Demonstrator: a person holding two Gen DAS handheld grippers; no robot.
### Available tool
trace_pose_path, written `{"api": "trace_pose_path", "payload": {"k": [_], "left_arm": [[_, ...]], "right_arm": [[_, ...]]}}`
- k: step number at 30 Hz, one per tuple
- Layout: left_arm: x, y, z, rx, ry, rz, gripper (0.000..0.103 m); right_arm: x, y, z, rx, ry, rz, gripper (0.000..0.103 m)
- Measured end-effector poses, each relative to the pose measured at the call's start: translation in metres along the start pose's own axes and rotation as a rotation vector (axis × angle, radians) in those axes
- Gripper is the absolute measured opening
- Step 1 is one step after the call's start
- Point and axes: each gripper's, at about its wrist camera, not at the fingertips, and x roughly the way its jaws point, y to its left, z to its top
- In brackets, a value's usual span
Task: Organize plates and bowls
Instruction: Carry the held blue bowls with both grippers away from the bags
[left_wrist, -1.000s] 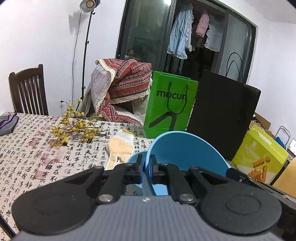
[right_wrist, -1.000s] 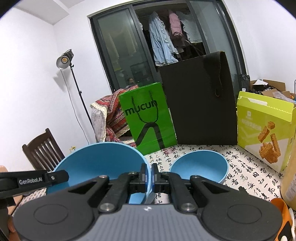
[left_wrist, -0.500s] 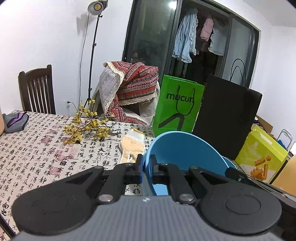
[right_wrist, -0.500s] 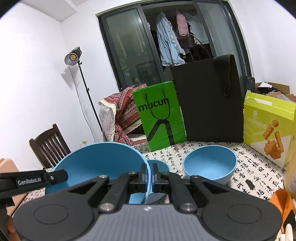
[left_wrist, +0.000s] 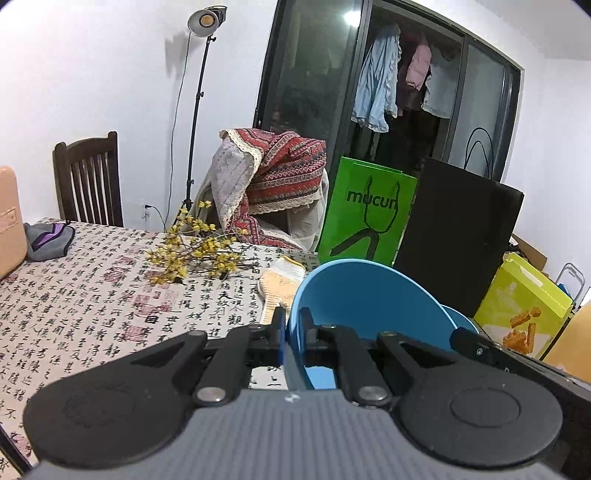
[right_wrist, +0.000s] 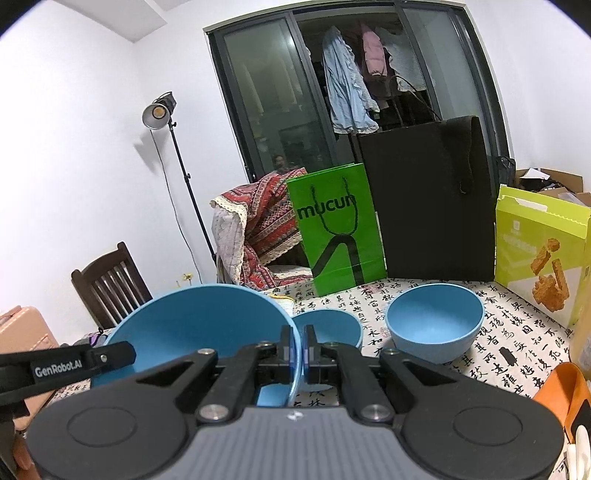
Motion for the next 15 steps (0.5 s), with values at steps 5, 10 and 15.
{"api": "trace_pose_path", "payload": {"k": [5,10,15], "left_arm": [[-0.01,0.011,-0.003,-0.012,-0.002,0.003,0.007],[-0.019,0.021,-0.006,-0.016,-0.009,0.011,0.007],[-0.025,0.031,-0.007,-0.031,-0.012,0.02,0.007]], "right_arm": [[-0.007,0.012,-0.005,-0.013,0.002,0.003,0.005],[-0.011,0.022,-0.009,-0.022,0.004,0.011,0.005],[-0.014,0.033,-0.014,-0.033,0.006,0.023,0.005]]}}
